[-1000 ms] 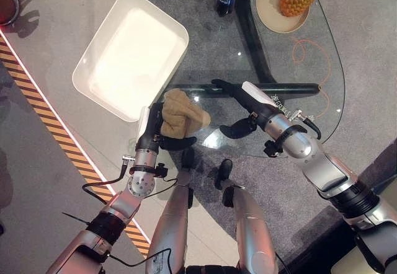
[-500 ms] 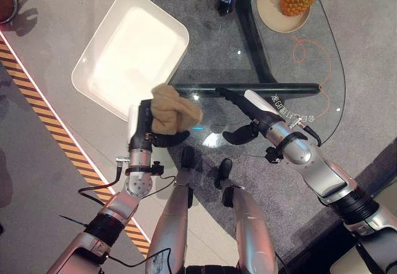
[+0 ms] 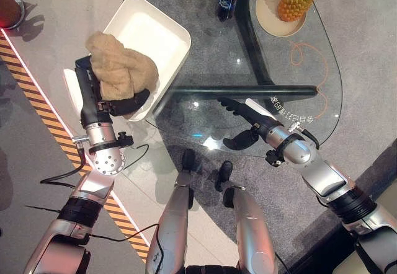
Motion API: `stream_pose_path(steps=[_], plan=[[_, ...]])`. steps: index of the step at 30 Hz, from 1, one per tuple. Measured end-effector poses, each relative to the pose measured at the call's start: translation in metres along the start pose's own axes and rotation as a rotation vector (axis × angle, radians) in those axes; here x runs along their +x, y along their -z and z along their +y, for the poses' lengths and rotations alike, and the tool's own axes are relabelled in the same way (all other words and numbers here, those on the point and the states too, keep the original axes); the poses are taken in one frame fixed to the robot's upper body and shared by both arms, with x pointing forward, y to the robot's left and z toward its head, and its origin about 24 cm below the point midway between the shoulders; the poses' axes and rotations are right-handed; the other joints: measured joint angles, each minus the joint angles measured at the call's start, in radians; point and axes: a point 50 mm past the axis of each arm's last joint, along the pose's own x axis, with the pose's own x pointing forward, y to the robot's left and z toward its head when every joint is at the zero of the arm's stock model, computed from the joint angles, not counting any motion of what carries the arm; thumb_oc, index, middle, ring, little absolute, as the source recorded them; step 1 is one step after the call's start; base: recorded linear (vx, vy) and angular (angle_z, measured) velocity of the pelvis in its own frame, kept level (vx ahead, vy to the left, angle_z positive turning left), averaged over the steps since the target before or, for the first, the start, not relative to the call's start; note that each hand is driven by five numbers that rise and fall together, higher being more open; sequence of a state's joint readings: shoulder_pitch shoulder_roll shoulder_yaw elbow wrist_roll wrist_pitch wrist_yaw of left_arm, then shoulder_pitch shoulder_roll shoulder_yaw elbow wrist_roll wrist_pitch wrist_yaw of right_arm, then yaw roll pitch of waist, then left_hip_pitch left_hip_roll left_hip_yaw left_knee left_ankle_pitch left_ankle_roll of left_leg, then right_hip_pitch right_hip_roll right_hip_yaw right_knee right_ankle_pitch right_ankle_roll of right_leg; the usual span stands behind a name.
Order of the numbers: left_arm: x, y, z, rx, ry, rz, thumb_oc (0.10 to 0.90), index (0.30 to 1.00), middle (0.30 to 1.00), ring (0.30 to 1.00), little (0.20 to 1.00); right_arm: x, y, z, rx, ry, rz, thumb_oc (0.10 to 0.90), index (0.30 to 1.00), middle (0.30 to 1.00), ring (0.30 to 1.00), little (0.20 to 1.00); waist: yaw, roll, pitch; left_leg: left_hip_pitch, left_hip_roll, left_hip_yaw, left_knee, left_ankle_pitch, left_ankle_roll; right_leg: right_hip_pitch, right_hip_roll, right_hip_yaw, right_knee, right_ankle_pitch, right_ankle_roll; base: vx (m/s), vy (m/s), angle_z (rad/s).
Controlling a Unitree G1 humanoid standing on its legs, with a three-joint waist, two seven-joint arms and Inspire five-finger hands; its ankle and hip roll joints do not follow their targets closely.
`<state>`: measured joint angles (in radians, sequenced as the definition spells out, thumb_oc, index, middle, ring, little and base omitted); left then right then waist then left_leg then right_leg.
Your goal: Wipe the table with a cloth and put it in the basket.
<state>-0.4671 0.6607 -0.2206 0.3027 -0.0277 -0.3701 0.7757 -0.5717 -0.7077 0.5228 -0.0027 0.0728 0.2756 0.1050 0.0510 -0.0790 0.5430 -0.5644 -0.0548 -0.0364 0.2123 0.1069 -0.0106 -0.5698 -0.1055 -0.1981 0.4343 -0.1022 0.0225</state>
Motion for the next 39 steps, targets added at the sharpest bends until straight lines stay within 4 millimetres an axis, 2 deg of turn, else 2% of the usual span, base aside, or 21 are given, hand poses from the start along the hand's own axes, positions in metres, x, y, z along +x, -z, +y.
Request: stream_pose_path(steps=[4, 8, 17, 21, 26, 30, 39], plan=[[0.012, -0.004, -0.002, 0.011, -0.029, -0.012, 0.100, 0.300, 0.300, 0.300, 0.200, 0.001, 0.002, 0.003, 0.004, -0.022, 0.011, 0.800, 0.900, 0.900, 0.900, 0.900, -0.005, 0.000, 0.000, -0.017, 0.002, 0.017, -0.001, 0.001, 0.002, -0.022, 0.001, 0.012, 0.004, 0.000, 0.000, 0.00, 0.066, -0.07], [0.025, 0.007, -0.001, 0.090, -0.059, 0.037, 0.100, 0.300, 0.300, 0.300, 0.200, 0.004, 0.006, 0.005, -0.002, -0.051, 0.030, 0.800, 0.900, 0.900, 0.900, 0.900, -0.022, 0.000, 0.000, -0.019, 0.002, 0.022, 0.000, 0.003, 0.004, -0.026, 0.001, 0.015, 0.003, 0.000, 0.000, 0.00, 0.056, -0.02], [0.046, 0.026, 0.000, 0.178, -0.104, 0.160, 0.100, 0.300, 0.300, 0.300, 0.200, 0.014, -0.008, -0.003, -0.031, -0.073, -0.001, 0.800, 0.900, 0.900, 0.900, 0.900, -0.056, 0.000, 0.000, -0.060, 0.002, 0.032, 0.018, 0.001, 0.004, -0.071, 0.001, 0.028, 0.016, 0.000, 0.000, 0.00, 0.069, -0.02], [0.054, 0.027, 0.000, 0.195, -0.112, 0.183, 0.100, 0.300, 0.300, 0.300, 0.200, 0.016, -0.011, -0.005, -0.028, -0.075, -0.005, 0.800, 0.900, 0.900, 0.900, 0.900, -0.059, 0.000, 0.000, -0.075, 0.002, 0.040, 0.025, 0.001, 0.004, -0.090, 0.000, 0.038, 0.027, 0.001, 0.000, 0.00, 0.073, -0.05], [0.070, 0.017, 0.001, 0.196, -0.139, 0.165, 0.100, 0.300, 0.300, 0.300, 0.200, 0.017, -0.010, -0.006, -0.031, -0.077, 0.002, 0.800, 0.900, 0.900, 0.900, 0.900, -0.068, -0.003, 0.000, -0.129, 0.005, 0.041, 0.051, -0.004, 0.005, -0.135, 0.004, 0.038, 0.034, 0.007, -0.001, 0.00, 0.043, -0.01], [0.075, 0.016, 0.003, 0.212, -0.144, 0.170, 0.100, 0.300, 0.300, 0.300, 0.200, 0.017, -0.010, -0.004, -0.033, -0.090, 0.004, 0.800, 0.900, 0.900, 0.900, 0.900, -0.093, -0.006, 0.000, -0.162, 0.004, 0.042, 0.063, -0.005, 0.007, -0.159, 0.003, 0.038, 0.033, 0.013, 0.002, -0.01, 0.026, -0.01], [0.079, 0.023, -0.003, 0.274, -0.058, 0.247, 0.100, 0.300, 0.300, 0.300, 0.200, 0.020, -0.014, -0.004, -0.048, -0.097, -0.006, 0.800, 0.900, 0.900, 0.900, 0.900, -0.109, -0.020, -0.002, -0.171, 0.006, 0.044, 0.070, -0.008, 0.010, -0.167, 0.006, 0.040, 0.032, 0.016, 0.002, 0.00, 0.001, 0.00]])
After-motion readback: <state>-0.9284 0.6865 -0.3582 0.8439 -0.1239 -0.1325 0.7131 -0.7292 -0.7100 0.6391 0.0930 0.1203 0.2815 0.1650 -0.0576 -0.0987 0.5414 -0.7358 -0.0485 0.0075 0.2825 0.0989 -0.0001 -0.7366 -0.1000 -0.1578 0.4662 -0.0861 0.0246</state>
